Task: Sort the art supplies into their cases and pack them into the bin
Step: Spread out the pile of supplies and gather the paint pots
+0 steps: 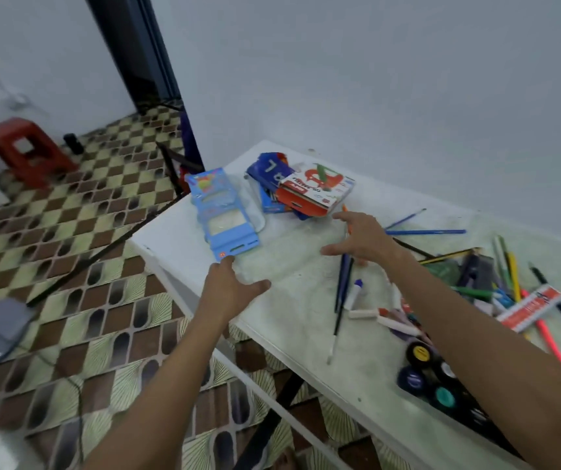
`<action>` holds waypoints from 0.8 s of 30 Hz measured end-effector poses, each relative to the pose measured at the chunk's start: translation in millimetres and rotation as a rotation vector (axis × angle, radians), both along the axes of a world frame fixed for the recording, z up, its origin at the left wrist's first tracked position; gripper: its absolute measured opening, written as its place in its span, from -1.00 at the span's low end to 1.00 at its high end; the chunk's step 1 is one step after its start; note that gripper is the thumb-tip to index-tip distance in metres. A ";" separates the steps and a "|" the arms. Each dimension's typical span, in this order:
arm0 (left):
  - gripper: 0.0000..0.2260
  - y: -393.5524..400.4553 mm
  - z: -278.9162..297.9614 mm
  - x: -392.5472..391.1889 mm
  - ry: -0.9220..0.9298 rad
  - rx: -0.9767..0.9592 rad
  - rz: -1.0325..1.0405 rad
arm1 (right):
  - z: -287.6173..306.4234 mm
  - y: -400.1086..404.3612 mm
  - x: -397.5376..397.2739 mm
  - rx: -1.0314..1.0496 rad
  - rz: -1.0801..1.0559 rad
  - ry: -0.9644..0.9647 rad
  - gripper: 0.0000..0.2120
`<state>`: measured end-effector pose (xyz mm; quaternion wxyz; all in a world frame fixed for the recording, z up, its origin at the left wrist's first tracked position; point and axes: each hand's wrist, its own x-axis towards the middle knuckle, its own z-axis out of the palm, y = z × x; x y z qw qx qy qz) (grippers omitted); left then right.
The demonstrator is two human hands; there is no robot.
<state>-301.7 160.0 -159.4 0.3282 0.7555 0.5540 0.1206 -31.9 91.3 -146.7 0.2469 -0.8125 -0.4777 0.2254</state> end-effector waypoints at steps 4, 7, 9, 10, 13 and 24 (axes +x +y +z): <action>-0.33 13.3 -9.0 6.1 0.028 0.027 -0.014 | -13.2 11.6 0.8 -0.051 -0.021 0.038 0.02; -0.37 13.0 -10.5 6.7 0.003 0.043 -0.009 | -16.4 10.3 -5.9 0.038 -0.034 0.052 -0.05; -0.31 8.6 -6.6 3.9 -0.025 0.043 0.001 | -11.8 4.3 -11.3 0.096 -0.065 0.086 -0.12; -0.27 5.7 -4.3 0.6 -0.043 0.040 0.003 | -9.6 -1.0 -13.1 0.115 -0.071 0.113 -0.11; -0.15 -5.7 3.3 -12.4 -0.110 0.059 -0.019 | 4.6 -29.4 -20.4 0.162 -0.075 0.178 -0.04; -0.20 -82.7 27.2 59.3 -0.296 -0.012 -0.505 | 47.7 -250.8 -10.0 0.317 -0.363 0.205 -0.40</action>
